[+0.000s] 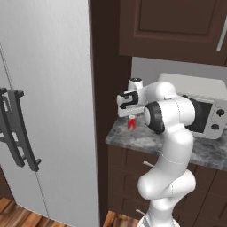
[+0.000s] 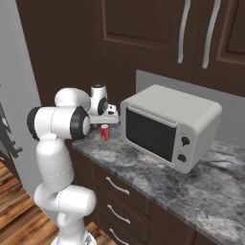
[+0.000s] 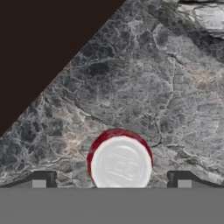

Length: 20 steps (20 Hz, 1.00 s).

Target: Four empty soda cans are scattered around the kitchen. Gather all the cans and cluster them next to the stove for recycling.

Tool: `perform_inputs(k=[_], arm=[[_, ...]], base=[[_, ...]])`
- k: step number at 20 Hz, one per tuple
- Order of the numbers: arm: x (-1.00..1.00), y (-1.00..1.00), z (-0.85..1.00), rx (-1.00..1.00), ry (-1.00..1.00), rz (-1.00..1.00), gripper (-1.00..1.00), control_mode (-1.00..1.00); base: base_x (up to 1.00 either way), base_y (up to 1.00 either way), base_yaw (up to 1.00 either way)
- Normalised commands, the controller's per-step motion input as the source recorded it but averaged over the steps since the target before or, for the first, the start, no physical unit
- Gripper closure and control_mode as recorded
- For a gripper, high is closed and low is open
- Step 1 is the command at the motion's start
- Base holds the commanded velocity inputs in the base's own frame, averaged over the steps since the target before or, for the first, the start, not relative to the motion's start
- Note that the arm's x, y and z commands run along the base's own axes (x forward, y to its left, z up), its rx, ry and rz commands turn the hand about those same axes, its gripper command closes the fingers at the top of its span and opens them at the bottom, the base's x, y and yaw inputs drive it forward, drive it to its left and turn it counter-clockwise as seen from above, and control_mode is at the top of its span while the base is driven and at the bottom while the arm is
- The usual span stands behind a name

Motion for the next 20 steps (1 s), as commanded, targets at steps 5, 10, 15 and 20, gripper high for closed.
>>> perform_inputs(k=[5, 10, 15, 20], arm=[[0.00, 0.00, -0.18, 0.00, 0.00, 0.05, -1.00, -1.00], [0.02, -0.06, -0.16, 0.00, -0.01, 0.07, -1.00, -1.00], [0.00, -0.10, -0.27, 0.00, 0.00, 0.06, -1.00, -1.00], [0.00, -0.01, -0.23, 0.00, 0.00, 0.05, 1.00, -1.00]], base=[[0.00, 0.00, 0.00], [0.00, 0.00, 0.00], [0.00, 0.00, 0.00], [0.00, 0.00, 0.00]])
